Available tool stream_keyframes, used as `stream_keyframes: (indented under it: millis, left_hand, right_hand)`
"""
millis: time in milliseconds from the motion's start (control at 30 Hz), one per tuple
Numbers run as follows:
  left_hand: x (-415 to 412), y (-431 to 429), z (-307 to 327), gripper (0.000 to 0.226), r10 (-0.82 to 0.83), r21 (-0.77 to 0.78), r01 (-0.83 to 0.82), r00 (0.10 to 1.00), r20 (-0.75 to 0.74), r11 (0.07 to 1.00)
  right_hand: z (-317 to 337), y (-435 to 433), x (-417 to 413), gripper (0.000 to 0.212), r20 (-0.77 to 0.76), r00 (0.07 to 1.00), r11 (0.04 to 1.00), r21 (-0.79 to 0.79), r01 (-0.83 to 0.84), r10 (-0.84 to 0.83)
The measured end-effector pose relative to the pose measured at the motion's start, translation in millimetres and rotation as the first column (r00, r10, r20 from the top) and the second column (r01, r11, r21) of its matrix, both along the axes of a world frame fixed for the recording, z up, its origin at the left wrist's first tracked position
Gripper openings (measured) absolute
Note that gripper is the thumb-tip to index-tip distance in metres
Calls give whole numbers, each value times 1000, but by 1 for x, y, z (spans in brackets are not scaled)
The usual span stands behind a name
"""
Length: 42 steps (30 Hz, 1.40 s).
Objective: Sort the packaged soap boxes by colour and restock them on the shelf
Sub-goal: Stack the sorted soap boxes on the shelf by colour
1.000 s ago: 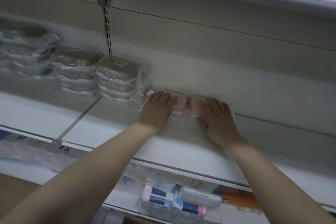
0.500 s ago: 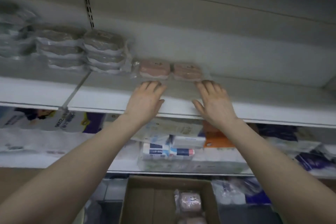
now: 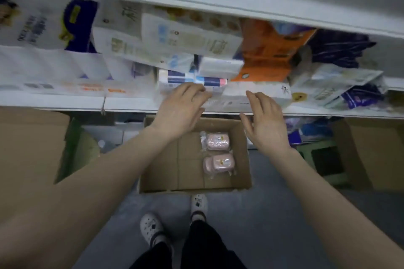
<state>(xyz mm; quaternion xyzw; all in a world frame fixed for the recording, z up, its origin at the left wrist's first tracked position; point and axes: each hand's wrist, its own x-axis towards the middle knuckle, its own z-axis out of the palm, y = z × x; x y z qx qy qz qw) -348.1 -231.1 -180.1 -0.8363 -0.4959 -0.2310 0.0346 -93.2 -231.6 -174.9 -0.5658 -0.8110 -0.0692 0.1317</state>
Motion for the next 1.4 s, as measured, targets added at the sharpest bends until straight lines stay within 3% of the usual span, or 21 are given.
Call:
stream_keyframes:
  millis: [233,400,533,733,833,967,1167,1400]
  left_hand:
    - [40,-51,-158,40,12,-373,-28,999,-44,928]
    - [93,-73,-273,56,25,-614,-41,999,-34,788]
    - [148,-66,-336,67,59,-765,-106,994,-88,636]
    - [203,-36,-405,85,60,-789,-204,976,-208,579]
    - [217,-22,-430,88,16,-751,-253,952,-307,610]
    - [217,-13,-442,86,42,-729,-246,957,-286,639]
    - [162,-28,-437,90,145,-787,-246,969,-199,566]
    - [79,-50,-430,87,334,-766,-427,897,-290,481]
  right_hand:
    - [-145,-41,49,60,-9,998,960,-274,52,-57]
    - [-244,-42,86,68,43,999,886,-461,44,-27]
    - [-305,-16,106,71,55,997,861,-508,-13,47]
    - [-362,38,103,76,44,993,864,-498,-77,114]
    - [-383,58,96,75,47,991,858,-508,-82,123]
    - [-404,76,84,74,77,982,837,-537,-104,172]
    - [-428,100,67,77,171,957,805,-586,-93,235]
    - [-436,106,61,80,222,951,792,-610,-37,215]
